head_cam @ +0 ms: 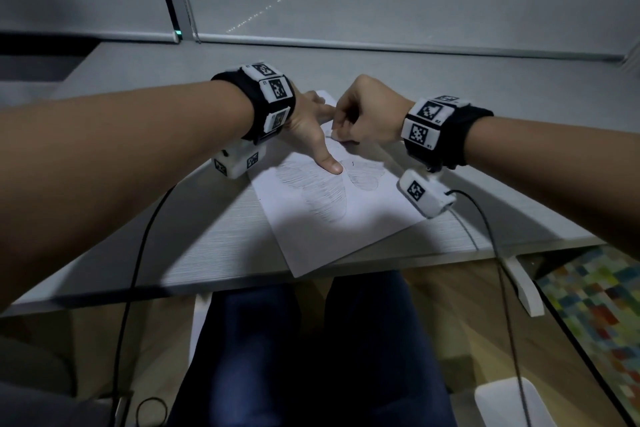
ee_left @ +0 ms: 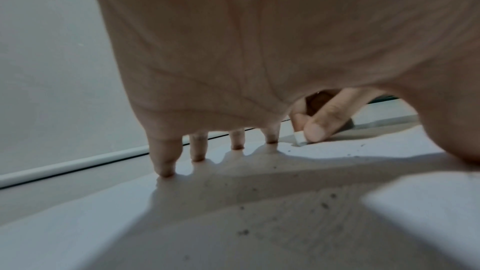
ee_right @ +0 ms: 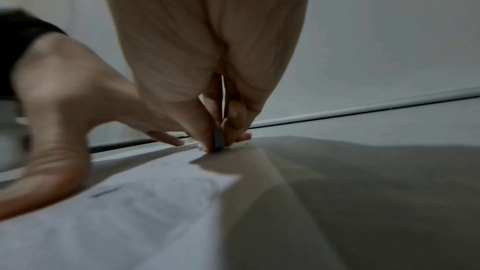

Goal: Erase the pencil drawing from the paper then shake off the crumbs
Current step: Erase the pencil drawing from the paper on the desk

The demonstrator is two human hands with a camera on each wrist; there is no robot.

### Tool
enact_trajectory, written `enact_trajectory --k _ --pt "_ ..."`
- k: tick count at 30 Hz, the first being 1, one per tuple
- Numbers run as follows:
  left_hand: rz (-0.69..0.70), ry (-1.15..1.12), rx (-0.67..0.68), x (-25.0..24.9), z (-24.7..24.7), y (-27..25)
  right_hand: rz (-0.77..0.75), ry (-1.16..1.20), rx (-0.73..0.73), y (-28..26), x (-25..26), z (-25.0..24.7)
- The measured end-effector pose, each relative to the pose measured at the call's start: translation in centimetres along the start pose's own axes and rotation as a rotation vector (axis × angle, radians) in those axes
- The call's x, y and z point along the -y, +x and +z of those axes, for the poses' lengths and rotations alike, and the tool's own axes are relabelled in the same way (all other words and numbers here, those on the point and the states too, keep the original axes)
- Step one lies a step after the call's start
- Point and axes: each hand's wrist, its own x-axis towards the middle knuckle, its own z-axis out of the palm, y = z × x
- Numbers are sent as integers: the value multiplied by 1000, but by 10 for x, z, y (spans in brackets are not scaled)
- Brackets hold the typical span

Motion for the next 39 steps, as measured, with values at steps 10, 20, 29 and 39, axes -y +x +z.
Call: enact_trajectory --k 10,20,29,39 --pt "-91 51 -79 28 5 -9 161 -123 27 2 -15 -14" --pt "-84 22 8 17 -1 -8 120 -88 -49 15 -8 -5" --pt "-106 55 -8 11 -3 -7 -32 -83 43 2 1 0" --pt "-95 -17 -17 21 1 -3 -53 -101 -19 7 16 11"
